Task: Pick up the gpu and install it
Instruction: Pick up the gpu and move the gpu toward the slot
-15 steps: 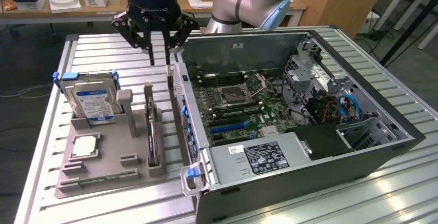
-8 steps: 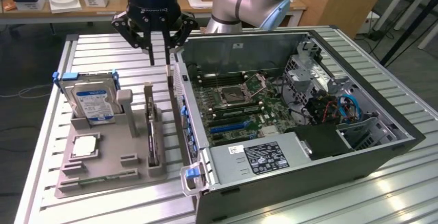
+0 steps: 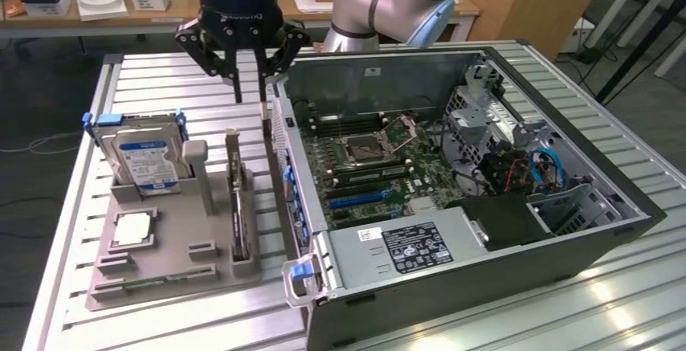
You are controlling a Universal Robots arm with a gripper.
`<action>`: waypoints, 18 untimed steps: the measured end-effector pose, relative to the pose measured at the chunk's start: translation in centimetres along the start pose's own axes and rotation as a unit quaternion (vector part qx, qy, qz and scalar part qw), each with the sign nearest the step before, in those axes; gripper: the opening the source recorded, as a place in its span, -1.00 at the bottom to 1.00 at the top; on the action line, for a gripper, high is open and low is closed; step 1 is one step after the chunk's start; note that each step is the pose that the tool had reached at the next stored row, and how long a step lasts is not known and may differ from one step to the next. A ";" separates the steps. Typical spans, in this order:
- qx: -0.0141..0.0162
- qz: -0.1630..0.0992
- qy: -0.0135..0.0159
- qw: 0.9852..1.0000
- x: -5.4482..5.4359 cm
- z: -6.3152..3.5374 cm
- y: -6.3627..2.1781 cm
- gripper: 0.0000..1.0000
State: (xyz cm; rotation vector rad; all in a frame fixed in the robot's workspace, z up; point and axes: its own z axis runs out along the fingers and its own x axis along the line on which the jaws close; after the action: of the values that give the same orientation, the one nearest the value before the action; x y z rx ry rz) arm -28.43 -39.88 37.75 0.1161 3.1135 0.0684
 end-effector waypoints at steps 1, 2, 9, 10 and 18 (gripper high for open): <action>0.000 0.000 0.000 1.000 0.0 0.13 -0.01 -0.29; 0.000 0.000 0.000 1.000 0.1 0.30 -0.02 -0.29; 0.000 0.000 0.000 1.000 0.6 1.49 -0.12 -0.29; 0.000 0.000 0.000 1.000 0.7 1.65 -0.13 -0.29; 0.001 0.000 0.004 1.000 0.9 2.95 -0.25 -0.29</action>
State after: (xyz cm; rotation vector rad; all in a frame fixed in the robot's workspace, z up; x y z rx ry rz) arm -29.29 -39.93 34.77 0.1168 3.1206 0.0655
